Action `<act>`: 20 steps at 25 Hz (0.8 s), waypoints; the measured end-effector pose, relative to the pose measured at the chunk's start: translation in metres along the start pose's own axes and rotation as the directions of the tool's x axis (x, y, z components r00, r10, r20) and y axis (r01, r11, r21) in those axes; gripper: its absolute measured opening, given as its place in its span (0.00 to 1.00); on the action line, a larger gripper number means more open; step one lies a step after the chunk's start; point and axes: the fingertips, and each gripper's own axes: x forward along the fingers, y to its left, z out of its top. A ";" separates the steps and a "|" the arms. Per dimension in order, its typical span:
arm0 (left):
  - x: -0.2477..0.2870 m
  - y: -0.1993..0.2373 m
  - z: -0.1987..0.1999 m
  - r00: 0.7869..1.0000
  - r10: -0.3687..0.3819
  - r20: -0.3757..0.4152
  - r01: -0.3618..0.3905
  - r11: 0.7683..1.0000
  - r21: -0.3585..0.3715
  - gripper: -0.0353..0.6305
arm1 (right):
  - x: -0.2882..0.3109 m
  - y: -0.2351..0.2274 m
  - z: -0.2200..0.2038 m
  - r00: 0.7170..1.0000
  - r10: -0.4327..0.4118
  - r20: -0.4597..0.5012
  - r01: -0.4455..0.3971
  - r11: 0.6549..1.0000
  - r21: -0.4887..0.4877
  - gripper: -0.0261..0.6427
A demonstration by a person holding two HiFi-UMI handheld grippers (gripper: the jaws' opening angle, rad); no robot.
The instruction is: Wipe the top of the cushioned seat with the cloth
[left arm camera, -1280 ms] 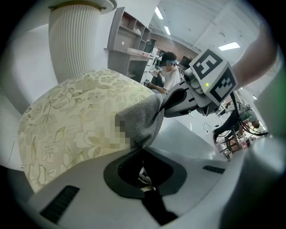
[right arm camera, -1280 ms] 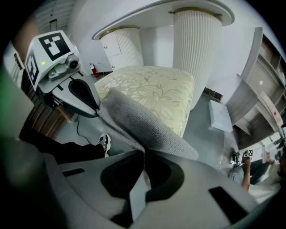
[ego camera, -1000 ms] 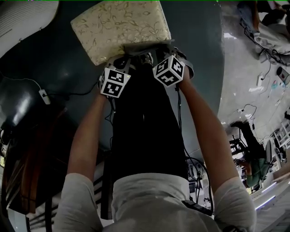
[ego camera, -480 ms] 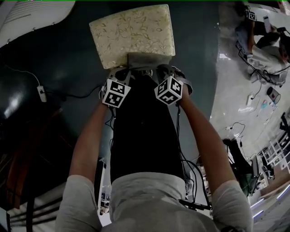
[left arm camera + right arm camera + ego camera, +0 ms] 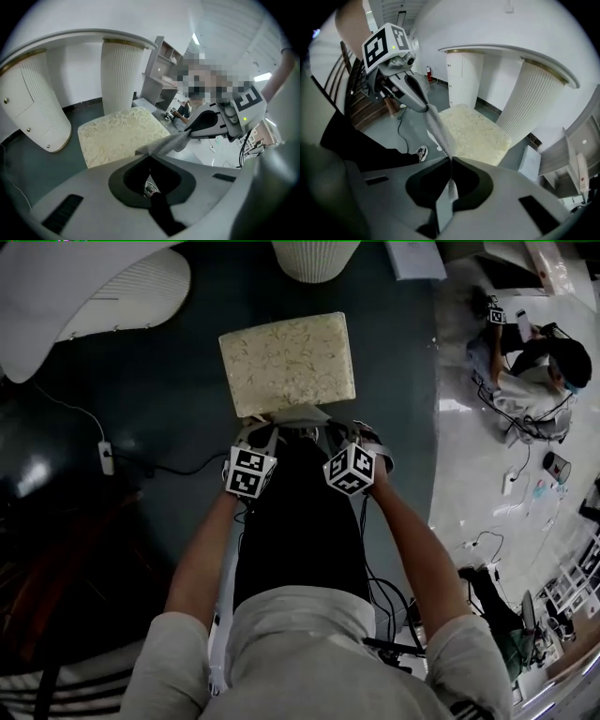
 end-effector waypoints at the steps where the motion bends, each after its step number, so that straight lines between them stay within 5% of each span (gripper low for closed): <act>1: -0.010 -0.003 0.009 1.000 0.004 0.015 -0.004 1.000 -0.002 0.08 | -0.011 -0.005 0.008 1.000 -0.014 0.018 0.013 1.000 0.015 0.06; 14: -0.151 -0.037 0.070 0.969 0.169 0.180 -0.147 0.981 -0.129 0.08 | -0.145 -0.004 0.100 0.975 -0.052 0.217 0.037 0.997 0.071 0.06; 20: -0.198 -0.042 0.080 0.940 0.239 0.242 -0.203 0.965 -0.164 0.08 | -0.182 0.009 0.135 0.953 -0.051 0.299 -0.010 0.980 0.200 0.06</act>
